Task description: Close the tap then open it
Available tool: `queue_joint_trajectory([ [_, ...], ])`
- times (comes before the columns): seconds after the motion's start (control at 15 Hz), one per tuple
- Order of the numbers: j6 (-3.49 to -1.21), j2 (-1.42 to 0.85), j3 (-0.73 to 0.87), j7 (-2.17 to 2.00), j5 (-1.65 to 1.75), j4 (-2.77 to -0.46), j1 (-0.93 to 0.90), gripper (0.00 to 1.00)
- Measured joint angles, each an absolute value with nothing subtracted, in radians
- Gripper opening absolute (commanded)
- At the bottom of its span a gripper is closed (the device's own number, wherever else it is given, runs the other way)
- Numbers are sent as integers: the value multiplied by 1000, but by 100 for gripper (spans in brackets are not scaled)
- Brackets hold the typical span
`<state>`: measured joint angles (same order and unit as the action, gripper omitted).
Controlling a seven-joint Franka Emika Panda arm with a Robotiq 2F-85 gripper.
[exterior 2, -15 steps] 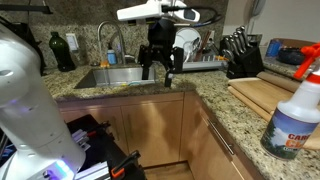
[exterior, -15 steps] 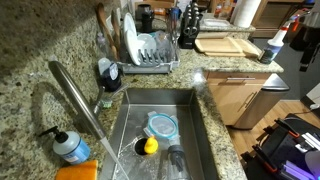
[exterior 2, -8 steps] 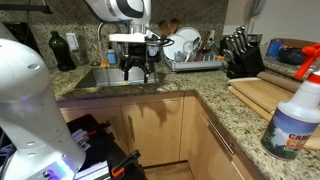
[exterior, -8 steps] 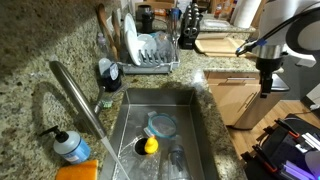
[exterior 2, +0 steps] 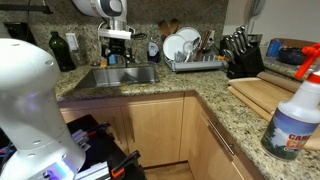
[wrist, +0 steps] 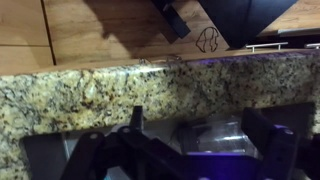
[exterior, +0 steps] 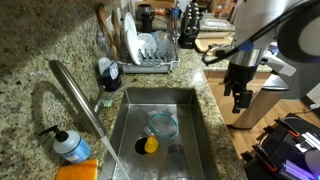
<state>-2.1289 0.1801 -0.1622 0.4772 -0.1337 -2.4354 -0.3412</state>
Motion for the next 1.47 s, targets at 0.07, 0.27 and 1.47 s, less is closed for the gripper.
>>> queue_joint_trajectory([
  [0.07,-2127,175,-156,494,-141,-2420,-336,100],
  [0.27,-2127,176,-167,483,-141,-2425,-335,100],
  [1.47,-3014,-67,-362,853,-565,-2399,-438,100],
])
